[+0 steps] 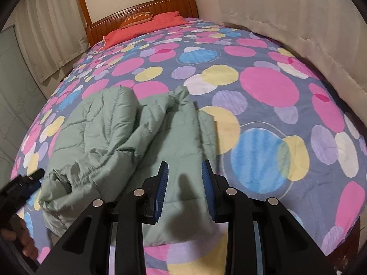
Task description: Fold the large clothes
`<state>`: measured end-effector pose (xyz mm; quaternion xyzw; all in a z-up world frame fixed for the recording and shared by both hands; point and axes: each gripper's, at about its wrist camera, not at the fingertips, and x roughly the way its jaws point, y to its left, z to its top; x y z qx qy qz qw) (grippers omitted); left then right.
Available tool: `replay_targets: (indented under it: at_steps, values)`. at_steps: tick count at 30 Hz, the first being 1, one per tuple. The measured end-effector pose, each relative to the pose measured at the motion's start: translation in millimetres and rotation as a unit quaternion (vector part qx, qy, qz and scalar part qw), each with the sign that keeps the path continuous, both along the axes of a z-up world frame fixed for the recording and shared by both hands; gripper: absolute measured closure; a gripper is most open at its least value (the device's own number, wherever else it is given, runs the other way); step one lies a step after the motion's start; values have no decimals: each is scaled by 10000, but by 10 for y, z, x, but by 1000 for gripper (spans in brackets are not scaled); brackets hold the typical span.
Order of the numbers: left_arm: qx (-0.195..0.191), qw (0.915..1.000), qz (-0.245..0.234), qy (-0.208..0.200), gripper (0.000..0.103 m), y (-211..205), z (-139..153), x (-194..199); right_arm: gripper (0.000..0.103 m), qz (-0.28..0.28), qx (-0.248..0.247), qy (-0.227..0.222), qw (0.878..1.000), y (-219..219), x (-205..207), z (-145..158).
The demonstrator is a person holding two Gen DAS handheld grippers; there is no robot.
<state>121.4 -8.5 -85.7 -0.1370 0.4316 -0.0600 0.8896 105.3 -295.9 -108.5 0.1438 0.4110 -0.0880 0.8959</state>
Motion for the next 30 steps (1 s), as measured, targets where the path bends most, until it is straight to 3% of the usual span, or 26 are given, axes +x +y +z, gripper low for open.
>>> replay_targets:
  at_steps: [5, 6, 7, 8, 9, 14, 20, 26, 28, 30]
  values:
    - [-542, 9974, 302, 378, 41, 258, -312, 70, 70, -2, 286, -40, 9996, 10, 135, 20]
    - [-590, 9970, 290, 404, 41, 252, -347, 80, 54, -9, 376, -61, 9993, 14, 174, 24]
    - [-618, 9969, 286, 403, 41, 234, -371, 78, 45, -26, 462, -99, 9989, 20, 203, 28]
    - [-643, 9968, 273, 398, 41, 223, -392, 83, 38, -52, 544, -158, 9984, 22, 227, 34]
    - [-665, 9967, 256, 398, 41, 211, -411, 94, 38, -78, 612, -220, 9979, 32, 257, 43]
    - [-924, 9943, 310, 428, 40, 245, -489, 170, 38, -29, 925, -264, 9954, 103, 443, 3]
    - [-1389, 9873, 498, 587, 40, 301, -603, 223, 38, -7, 1639, -140, 9864, 133, 630, -205]
    - [-1480, 9856, 529, 629, 40, 284, -640, 257, 38, 8, 2054, -194, 9785, 151, 770, -323]
    - [-1475, 9856, 527, 637, 40, 280, -645, 271, 47, 57, 2111, -204, 9772, 151, 808, -336]
    - [-1475, 9855, 536, 638, 40, 274, -646, 274, 71, 159, 2181, -207, 9756, 153, 844, -350]
